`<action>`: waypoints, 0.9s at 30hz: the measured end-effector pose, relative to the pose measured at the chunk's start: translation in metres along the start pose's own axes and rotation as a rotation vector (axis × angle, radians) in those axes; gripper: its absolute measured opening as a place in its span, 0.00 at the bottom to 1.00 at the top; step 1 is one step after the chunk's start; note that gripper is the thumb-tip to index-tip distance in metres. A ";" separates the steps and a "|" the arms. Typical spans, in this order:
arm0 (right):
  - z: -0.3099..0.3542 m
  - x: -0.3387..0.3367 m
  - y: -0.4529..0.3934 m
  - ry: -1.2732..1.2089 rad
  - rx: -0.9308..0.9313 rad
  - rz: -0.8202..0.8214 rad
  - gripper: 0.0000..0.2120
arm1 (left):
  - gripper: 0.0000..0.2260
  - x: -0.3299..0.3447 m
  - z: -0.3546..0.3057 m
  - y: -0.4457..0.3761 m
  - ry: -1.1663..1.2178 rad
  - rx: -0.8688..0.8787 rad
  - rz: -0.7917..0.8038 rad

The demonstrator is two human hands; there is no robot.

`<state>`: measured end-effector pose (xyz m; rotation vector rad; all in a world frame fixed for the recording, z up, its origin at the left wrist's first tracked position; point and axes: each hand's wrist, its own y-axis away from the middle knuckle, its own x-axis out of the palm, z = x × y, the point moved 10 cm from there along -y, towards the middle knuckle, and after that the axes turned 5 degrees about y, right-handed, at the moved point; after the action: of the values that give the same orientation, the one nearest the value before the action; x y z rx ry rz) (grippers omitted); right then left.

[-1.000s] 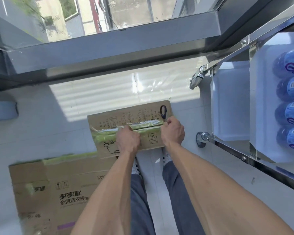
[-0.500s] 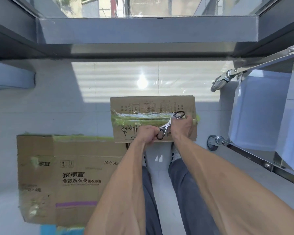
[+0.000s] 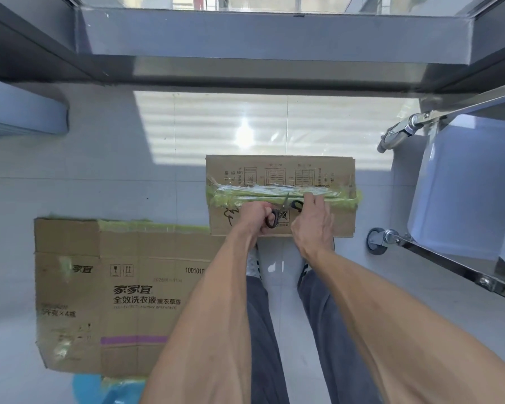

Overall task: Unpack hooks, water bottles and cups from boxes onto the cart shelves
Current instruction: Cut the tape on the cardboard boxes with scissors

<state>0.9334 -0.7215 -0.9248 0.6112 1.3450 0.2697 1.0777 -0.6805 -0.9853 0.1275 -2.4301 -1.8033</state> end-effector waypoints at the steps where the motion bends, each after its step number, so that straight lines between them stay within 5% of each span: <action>1: 0.001 0.005 -0.001 -0.022 0.009 0.027 0.17 | 0.15 0.001 0.000 -0.001 0.012 -0.006 -0.008; 4: 0.003 0.020 -0.001 -0.107 0.114 0.127 0.12 | 0.15 -0.001 0.000 -0.003 0.071 -0.030 -0.069; 8: 0.004 0.023 0.004 -0.054 0.146 0.059 0.14 | 0.13 -0.014 0.000 -0.002 0.119 -0.026 -0.208; 20: 0.002 0.033 -0.008 -0.215 0.152 0.149 0.18 | 0.11 -0.022 0.027 -0.003 0.340 -0.062 -0.272; 23: 0.003 0.041 -0.006 -0.254 0.116 0.236 0.21 | 0.12 -0.020 0.024 -0.006 0.307 -0.038 -0.272; 27: 0.005 0.059 0.004 -0.393 0.095 0.326 0.13 | 0.10 -0.011 0.008 -0.014 0.107 0.043 -0.171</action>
<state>0.9521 -0.6888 -0.9706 0.9143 0.8808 0.3303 1.0875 -0.6750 -1.0012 0.4364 -2.4496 -1.7596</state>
